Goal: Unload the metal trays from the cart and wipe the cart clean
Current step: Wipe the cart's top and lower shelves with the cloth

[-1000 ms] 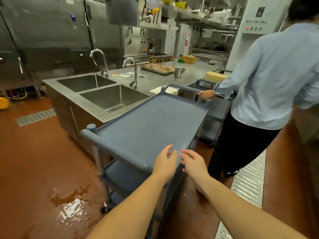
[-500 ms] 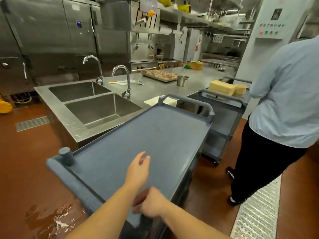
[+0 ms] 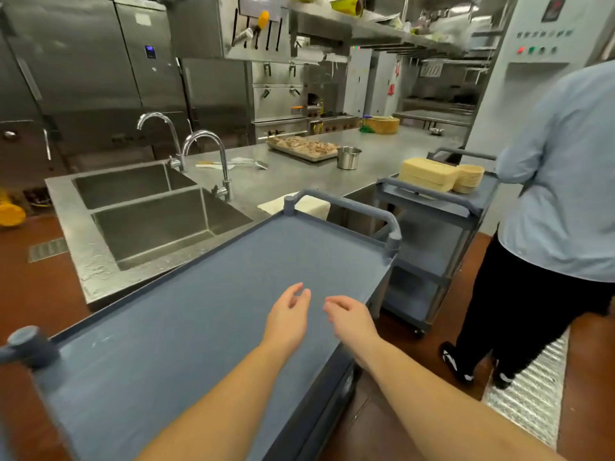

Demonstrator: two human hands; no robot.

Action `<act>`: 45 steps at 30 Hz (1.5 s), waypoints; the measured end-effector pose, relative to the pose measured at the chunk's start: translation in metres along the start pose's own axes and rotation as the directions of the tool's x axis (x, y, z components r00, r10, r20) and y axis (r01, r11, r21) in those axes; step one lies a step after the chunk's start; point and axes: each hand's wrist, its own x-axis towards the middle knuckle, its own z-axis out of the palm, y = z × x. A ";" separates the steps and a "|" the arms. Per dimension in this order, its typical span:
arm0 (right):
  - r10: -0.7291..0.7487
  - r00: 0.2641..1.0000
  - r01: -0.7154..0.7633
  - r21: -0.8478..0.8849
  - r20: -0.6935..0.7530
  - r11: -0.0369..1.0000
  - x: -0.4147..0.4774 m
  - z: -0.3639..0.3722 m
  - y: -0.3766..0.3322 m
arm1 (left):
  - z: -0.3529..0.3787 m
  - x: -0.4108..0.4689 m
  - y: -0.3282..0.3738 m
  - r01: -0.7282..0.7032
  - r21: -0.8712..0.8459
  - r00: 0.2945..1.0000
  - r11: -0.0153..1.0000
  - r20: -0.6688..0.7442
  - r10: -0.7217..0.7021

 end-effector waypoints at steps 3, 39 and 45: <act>-0.015 1.000 0.016 0.028 -0.025 0.999 0.048 -0.022 -0.010 | 0.026 0.042 0.004 0.012 -0.043 1.000 0.999 0.014 -0.011; -0.127 0.784 0.133 0.037 0.607 0.991 0.514 -0.038 -0.122 | 0.178 0.406 0.082 0.114 -0.190 0.825 0.975 -0.529 -0.199; -0.146 0.838 0.150 0.035 0.525 0.988 0.573 -0.044 -0.141 | 0.182 0.464 0.081 0.052 -0.259 0.846 0.964 -0.501 -0.180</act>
